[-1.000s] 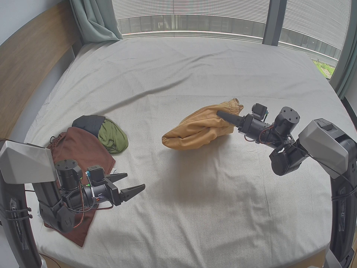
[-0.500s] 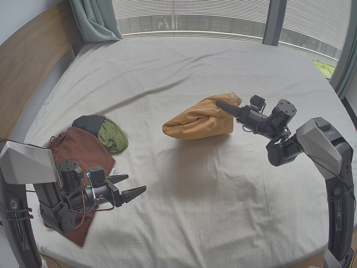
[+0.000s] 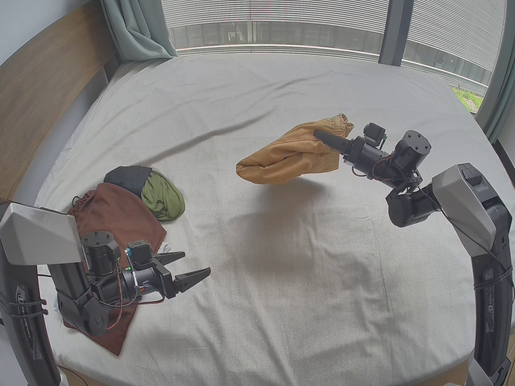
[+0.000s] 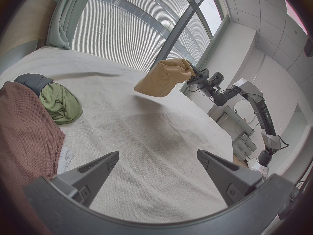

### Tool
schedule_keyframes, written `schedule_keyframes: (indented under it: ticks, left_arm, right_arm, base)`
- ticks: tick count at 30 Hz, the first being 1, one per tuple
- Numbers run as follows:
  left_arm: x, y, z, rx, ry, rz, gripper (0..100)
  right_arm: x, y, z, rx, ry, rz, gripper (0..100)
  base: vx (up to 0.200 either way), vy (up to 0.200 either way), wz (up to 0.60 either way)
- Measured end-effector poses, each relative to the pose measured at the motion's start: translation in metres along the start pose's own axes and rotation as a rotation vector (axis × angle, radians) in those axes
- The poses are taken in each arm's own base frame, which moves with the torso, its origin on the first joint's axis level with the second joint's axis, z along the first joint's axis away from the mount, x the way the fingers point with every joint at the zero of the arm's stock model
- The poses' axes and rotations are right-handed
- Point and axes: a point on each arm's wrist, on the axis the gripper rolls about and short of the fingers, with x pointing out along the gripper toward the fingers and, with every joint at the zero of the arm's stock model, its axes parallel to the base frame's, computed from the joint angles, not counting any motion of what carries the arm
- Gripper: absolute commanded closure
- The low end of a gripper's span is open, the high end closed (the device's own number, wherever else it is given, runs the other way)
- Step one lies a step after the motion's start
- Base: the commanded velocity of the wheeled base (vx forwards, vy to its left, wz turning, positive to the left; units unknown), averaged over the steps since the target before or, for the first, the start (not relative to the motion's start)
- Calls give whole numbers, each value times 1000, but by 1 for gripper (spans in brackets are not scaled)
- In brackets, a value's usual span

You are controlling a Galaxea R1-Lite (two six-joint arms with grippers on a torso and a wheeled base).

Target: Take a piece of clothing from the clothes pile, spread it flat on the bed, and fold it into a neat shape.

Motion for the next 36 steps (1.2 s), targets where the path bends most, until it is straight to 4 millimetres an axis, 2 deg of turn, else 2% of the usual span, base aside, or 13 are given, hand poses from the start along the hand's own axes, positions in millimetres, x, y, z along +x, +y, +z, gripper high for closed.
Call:
schedule_keyframes:
  ticks: [5,8,18,23,28,32,36]
  left_arm:
    - [-1,0,-1,-3,4,0,0]
    - [-1,-1,-1,-4,5,-1,0]
    - [0,1,-2,6,8,-2,0]
    - [0,1,-3,10,9,-1,0]
    - [0,1,-4,10,13,-2,0]
    - [1,1,-5,10,17,-4,0]
    - [1,1,-6,9,19,-4,0]
  right_arm:
    - [3,-1,5,-4,-4,1,100]
    - [1,-8,-1,4,0,-7,100]
    - [-14,-38,-51,78,53,-68,100]
    - [-27,-39,-75,126,83,-97,100]
    - [-44,-31,-99,181,116,-132,100]
    - [-56,-25,-114,179,128,-159,100]
    - [-65,-28,-129,174,128,-213,100]
  base:
    - [0,0,0]
    - [0,0,0]
    - [0,0,0]
    - [0,0,0]
    - [0,0,0]
    - [0,0,0]
    - [0,0,0]
